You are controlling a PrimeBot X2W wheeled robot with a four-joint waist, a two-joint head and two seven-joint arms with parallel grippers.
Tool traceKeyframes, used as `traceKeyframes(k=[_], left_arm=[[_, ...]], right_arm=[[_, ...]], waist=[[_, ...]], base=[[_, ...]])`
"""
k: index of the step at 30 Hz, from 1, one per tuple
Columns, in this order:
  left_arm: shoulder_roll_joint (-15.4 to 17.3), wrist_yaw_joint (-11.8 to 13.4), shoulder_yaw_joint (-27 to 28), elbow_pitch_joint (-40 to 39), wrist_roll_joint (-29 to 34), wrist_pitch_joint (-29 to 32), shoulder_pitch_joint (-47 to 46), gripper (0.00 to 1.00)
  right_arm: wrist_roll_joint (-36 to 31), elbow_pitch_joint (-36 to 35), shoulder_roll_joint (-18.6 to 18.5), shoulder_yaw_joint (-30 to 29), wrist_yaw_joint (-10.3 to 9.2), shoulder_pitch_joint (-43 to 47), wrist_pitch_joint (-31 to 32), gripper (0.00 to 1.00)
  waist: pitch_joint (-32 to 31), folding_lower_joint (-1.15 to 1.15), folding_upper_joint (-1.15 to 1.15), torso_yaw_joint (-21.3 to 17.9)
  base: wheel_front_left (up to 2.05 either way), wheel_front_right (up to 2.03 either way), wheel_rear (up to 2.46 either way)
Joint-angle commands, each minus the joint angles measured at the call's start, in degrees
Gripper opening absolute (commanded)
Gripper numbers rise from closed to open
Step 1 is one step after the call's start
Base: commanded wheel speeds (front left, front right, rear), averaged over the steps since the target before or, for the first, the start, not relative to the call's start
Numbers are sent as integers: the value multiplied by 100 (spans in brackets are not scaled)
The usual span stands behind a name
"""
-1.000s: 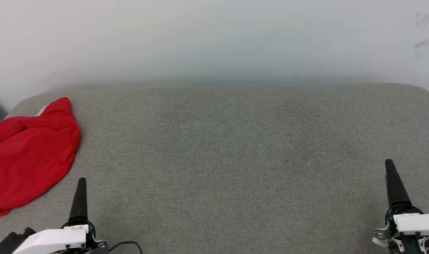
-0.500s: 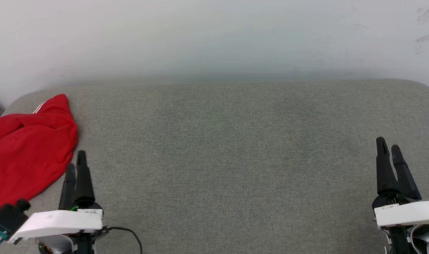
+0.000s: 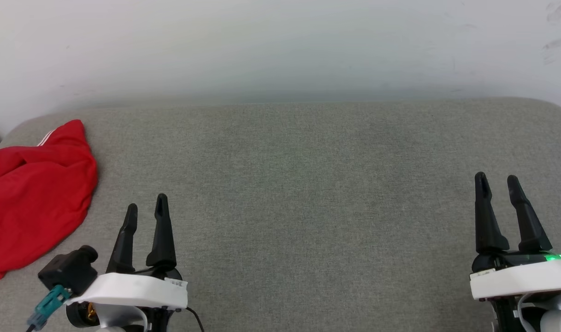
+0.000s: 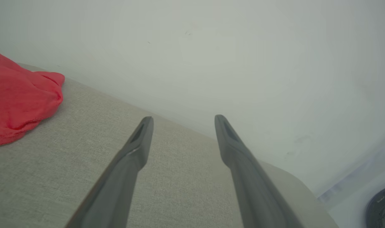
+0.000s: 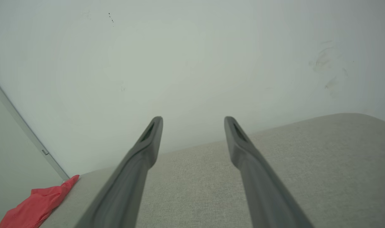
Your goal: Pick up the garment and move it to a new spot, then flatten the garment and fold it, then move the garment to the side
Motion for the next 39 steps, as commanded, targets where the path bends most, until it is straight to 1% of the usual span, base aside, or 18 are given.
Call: traceKeyframes(k=[1, 6, 14, 28, 36, 37, 39], left_arm=[[96, 76, -79, -115, 225, -61, -2, 100], [272, 387, -415, -128, 583, -144, -8, 100], [539, 722, -867, -156, 1082, -259, -30, 100], [1044, 1528, -1826, -237, 1896, -455, -148, 100], [1142, 1663, -2089, -262, 2103, -553, -125, 100], [1115, 1653, -2074, -257, 2084, -566, -96, 100], [1071, 1577, -2001, -219, 2048, -598, -40, 100]], right_arm=[[-226, -110, -10, 26, 0, 16, -50, 100], [-673, -155, -10, 66, 0, 32, -133, 100], [-1311, -173, -9, 94, 0, 119, -254, 100], [-2087, -251, -8, 130, 0, 194, -445, 100], [-2518, -276, -8, 250, 0, 249, -549, 100], [-2542, -280, -7, 262, 0, 258, -564, 100], [-2363, -276, -7, 191, -1, 284, -577, 100]], waist=[[6, 0, 0, -5], [32, 0, 0, -17], [60, 0, 0, -23], [78, 0, 0, -28], [82, 0, 0, -32], [84, 0, 0, -32], [89, 0, 0, -34]], base=[[0, 0, 0], [0, 0, 0], [0, 0, 0], [0, 0, 0], [0, 0, 0], [0, 0, 0], [0, 0, 0]])
